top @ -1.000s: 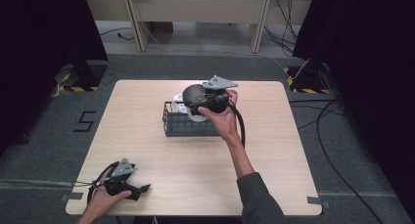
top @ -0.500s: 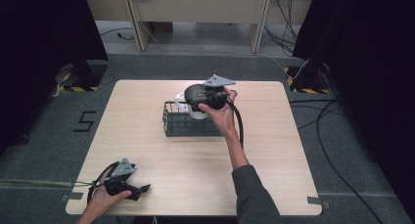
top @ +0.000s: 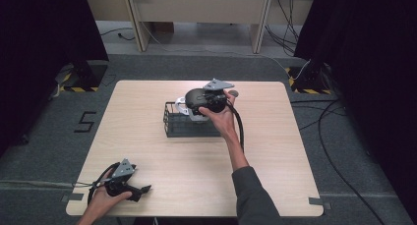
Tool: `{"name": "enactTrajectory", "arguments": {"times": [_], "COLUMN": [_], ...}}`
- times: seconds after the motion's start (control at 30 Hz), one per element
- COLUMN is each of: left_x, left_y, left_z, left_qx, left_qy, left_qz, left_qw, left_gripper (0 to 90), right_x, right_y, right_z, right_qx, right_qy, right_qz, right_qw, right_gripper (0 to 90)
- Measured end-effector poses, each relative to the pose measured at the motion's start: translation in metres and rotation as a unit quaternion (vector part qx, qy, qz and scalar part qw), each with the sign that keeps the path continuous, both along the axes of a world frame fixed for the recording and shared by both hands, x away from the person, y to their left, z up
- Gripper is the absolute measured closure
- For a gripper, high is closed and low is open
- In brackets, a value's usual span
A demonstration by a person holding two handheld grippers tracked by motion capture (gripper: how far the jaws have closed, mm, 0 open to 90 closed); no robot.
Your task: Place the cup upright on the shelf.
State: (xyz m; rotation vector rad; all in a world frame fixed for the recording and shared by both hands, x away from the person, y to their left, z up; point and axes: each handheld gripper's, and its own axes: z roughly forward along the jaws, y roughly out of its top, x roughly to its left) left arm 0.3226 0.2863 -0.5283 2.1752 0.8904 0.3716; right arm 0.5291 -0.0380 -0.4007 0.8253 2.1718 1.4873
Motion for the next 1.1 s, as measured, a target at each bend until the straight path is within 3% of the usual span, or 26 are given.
{"name": "enactTrajectory", "arguments": {"times": [0.2,0.67,1.1], "left_x": [0.000,0.000,0.000], "left_y": [0.000,0.000,0.000], "left_z": [0.000,0.000,0.000], "left_qx": [-0.001,0.001,0.000], "left_qy": [0.001,0.001,0.001], "left_qz": [0.000,0.000,0.000], "left_qw": [1.0000,1.0000,1.0000], "left_gripper": [0.0,0.0,0.0], "right_x": [-0.002,-0.010,-0.010], "right_y": [-0.001,0.001,-0.002], "right_z": [-0.008,-0.016,-0.020], "right_qx": [-0.009,-0.007,-0.010], "right_qy": [0.014,0.014,0.021], "right_qz": [-0.009,-0.029,-0.022], "right_qw": [0.9998,0.9995,0.9995], "right_gripper": [6.2,6.0,4.9]}}
